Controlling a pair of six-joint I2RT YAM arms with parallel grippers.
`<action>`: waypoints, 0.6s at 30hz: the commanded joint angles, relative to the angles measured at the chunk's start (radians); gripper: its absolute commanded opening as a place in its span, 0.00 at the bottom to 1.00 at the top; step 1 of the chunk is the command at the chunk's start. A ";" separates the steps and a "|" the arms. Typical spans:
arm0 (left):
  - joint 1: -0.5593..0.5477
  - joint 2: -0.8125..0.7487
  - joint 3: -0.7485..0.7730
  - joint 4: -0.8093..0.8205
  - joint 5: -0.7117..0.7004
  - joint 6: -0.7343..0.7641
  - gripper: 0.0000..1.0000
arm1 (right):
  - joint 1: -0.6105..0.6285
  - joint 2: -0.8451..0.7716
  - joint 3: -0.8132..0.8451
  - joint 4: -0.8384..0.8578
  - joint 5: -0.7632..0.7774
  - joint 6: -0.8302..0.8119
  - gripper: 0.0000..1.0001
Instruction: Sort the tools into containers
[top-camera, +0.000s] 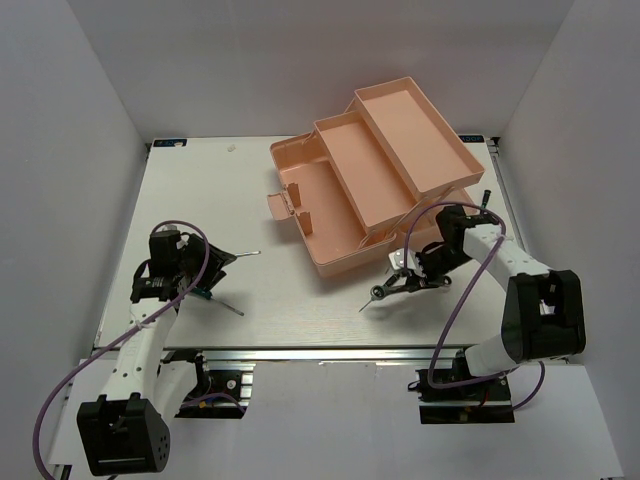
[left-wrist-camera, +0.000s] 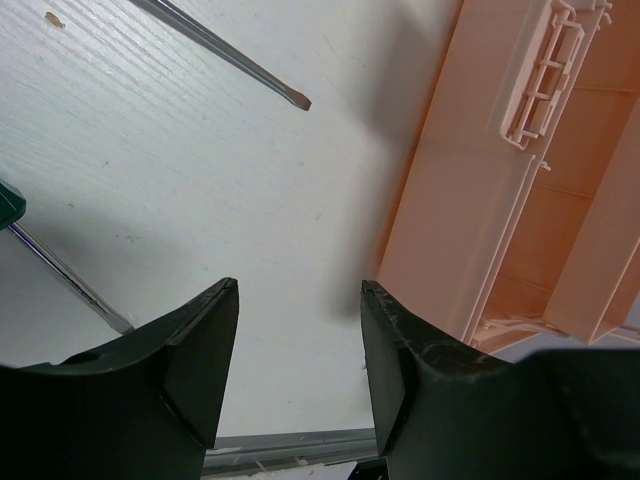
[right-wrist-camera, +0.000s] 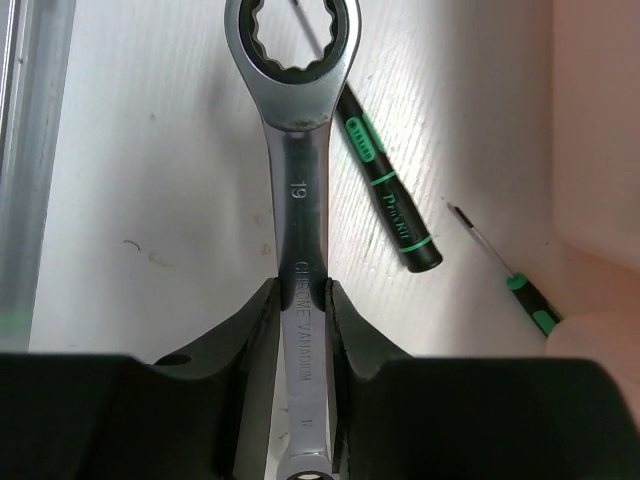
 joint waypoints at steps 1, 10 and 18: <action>0.002 -0.015 0.011 0.032 0.015 -0.002 0.62 | 0.003 -0.031 0.074 -0.059 -0.113 0.038 0.00; 0.002 -0.026 0.011 0.052 0.040 0.004 0.62 | 0.168 -0.033 0.296 -0.096 -0.356 0.337 0.00; 0.002 -0.004 0.054 0.026 0.040 0.032 0.62 | 0.378 0.093 0.485 0.491 -0.443 1.237 0.00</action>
